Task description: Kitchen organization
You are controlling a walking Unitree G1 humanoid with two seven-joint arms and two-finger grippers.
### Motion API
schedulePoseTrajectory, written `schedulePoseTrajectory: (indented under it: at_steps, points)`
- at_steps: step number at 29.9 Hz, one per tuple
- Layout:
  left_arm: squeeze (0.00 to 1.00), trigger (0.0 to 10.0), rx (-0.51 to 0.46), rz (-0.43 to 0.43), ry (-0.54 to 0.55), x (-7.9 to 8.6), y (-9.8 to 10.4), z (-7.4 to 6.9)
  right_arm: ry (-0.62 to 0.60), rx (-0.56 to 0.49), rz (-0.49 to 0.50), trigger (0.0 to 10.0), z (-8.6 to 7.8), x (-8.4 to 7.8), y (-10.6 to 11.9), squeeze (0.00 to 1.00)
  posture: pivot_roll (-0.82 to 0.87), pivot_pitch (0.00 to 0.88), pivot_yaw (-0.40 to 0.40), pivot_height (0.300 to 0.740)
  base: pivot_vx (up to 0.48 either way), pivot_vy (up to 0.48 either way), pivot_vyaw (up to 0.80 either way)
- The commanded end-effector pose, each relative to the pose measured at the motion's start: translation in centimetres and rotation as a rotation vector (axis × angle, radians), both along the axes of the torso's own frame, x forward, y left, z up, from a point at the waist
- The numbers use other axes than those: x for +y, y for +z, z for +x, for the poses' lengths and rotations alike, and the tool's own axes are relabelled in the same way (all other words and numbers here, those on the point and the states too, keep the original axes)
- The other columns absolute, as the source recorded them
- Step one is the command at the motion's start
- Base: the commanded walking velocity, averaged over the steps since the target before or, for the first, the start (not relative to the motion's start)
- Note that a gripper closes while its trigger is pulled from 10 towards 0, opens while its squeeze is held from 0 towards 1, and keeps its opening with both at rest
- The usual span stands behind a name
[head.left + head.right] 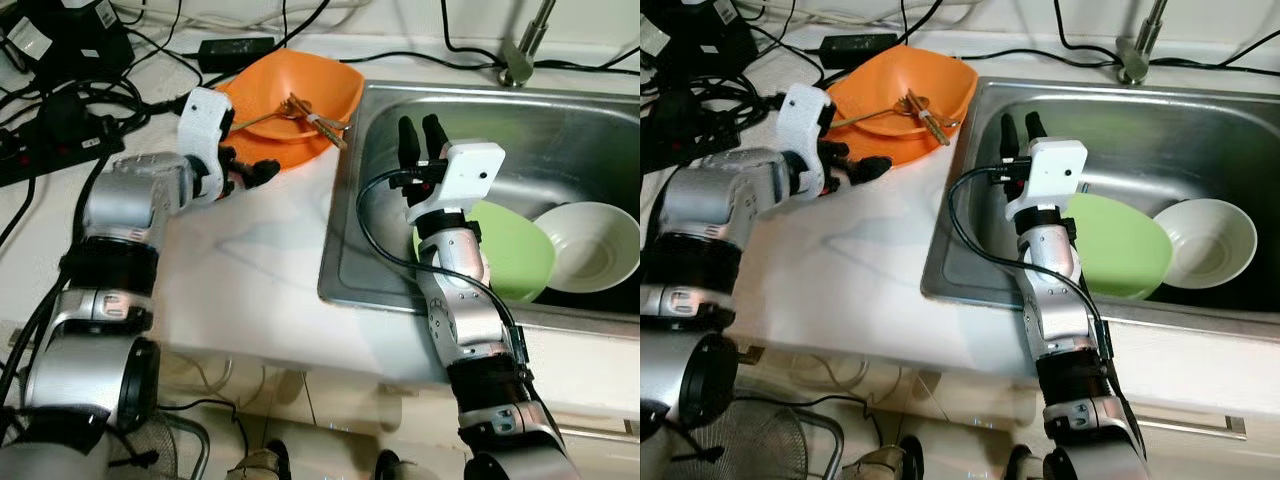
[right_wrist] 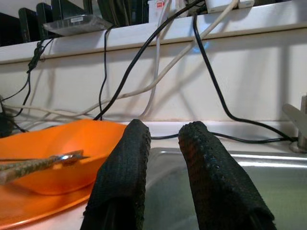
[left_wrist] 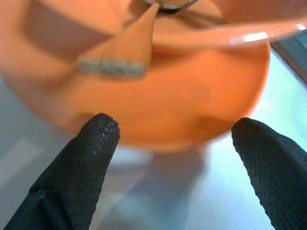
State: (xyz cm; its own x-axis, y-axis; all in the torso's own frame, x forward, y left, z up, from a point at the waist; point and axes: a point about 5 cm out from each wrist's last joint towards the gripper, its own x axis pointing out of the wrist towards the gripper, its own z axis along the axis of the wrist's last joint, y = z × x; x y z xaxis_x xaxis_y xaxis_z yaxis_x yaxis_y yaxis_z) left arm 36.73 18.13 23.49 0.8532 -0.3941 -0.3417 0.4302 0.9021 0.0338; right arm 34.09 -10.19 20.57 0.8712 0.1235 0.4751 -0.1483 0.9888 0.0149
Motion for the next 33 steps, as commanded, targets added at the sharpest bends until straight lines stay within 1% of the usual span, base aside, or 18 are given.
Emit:
schedulePoseTrajectory:
  at_steps: [1, 5, 7, 10, 11, 15, 16, 22, 24, 25, 30, 31, 33]
  points:
    - [0.00, 10.0, 0.072, -0.003, 0.009, 0.3, -1.1, -1.9, -0.023, 0.122, -0.007, 10.0, 0.0, -1.0, -3.5, 0.00, 0.19, 0.172, 0.092, 0.740, 0.000, 0.000, 0.00]
    - [0.00, 10.0, 0.077, -0.009, 0.003, 0.1, -1.3, -3.7, -0.017, 0.122, -0.009, 10.0, 0.2, -1.0, -3.4, 0.00, 0.21, 0.169, 0.078, 0.740, 0.000, 0.000, 0.00]
    - [0.00, 10.0, 0.046, -0.009, 0.005, -0.1, -1.4, -4.5, -0.014, 0.122, -0.008, 10.0, 0.4, -0.9, -3.4, 0.00, 0.21, 0.169, 0.074, 0.740, 0.000, 0.000, 0.00]
    - [0.00, 10.0, -0.124, -0.035, 0.055, -0.4, 0.3, -4.6, -0.008, 0.119, -0.008, 10.0, 0.5, -0.7, -3.4, 0.00, 0.21, 0.169, 0.067, 0.740, 0.000, 0.000, 0.00]
    - [0.00, 10.0, -0.167, -0.043, 0.064, -0.6, 1.1, -5.0, -0.004, 0.117, -0.008, 10.0, 0.5, -0.7, -3.3, 0.00, 0.21, 0.168, 0.065, 0.740, 0.000, 0.000, 0.00]
    - [0.00, 10.0, -0.216, -0.041, 0.075, -0.9, 2.4, -5.8, 0.001, 0.114, -0.008, 10.0, 0.4, -0.6, -3.4, 0.00, 0.21, 0.170, 0.062, 0.740, 0.000, 0.000, 0.00]
    - [0.00, 10.0, -0.243, -0.034, 0.092, -0.9, 2.9, -6.1, 0.005, 0.114, -0.008, 10.0, 0.4, -0.6, -3.5, 0.00, 0.21, 0.171, 0.059, 0.740, 0.000, 0.000, 0.00]
    - [0.00, 10.0, -0.248, -0.023, 0.107, -0.7, 3.0, -5.7, 0.009, 0.115, -0.010, 10.0, 0.4, -0.5, -3.6, 0.00, 0.21, 0.176, 0.063, 0.740, 0.000, 0.000, 0.00]
    - [0.00, 10.0, -0.239, -0.015, 0.104, -0.8, 2.6, -5.1, 0.007, 0.114, -0.010, 10.0, 0.3, -0.6, -3.7, 0.00, 0.20, 0.182, 0.067, 0.740, 0.000, 0.000, 0.00]
    - [0.00, 10.0, -0.239, -0.015, 0.104, -0.8, 2.6, -5.1, 0.007, 0.114, -0.010, 10.0, 0.3, -0.6, -3.7, 0.00, 0.20, 0.182, 0.067, 0.740, 0.000, 0.000, 0.00]
    - [0.00, 10.0, -0.215, 0.010, 0.090, -1.3, 1.9, -3.6, -0.007, 0.119, -0.011, 10.0, -0.2, -1.0, -4.1, 0.00, 0.18, 0.196, 0.077, 0.740, 0.000, 0.000, 0.00]
    - [0.00, 10.0, -0.215, 0.010, 0.090, -1.3, 1.9, -3.6, -0.007, 0.119, -0.011, 10.0, -0.2, -1.0, -4.1, 0.00, 0.18, 0.196, 0.077, 0.740, 0.000, 0.000, 0.00]
    - [0.00, 10.0, -0.209, 0.001, 0.088, -1.5, 1.7, -2.8, -0.011, 0.121, -0.011, 10.0, -0.3, -1.1, -4.2, 0.00, 0.17, 0.198, 0.079, 0.740, 0.000, 0.000, 0.00]
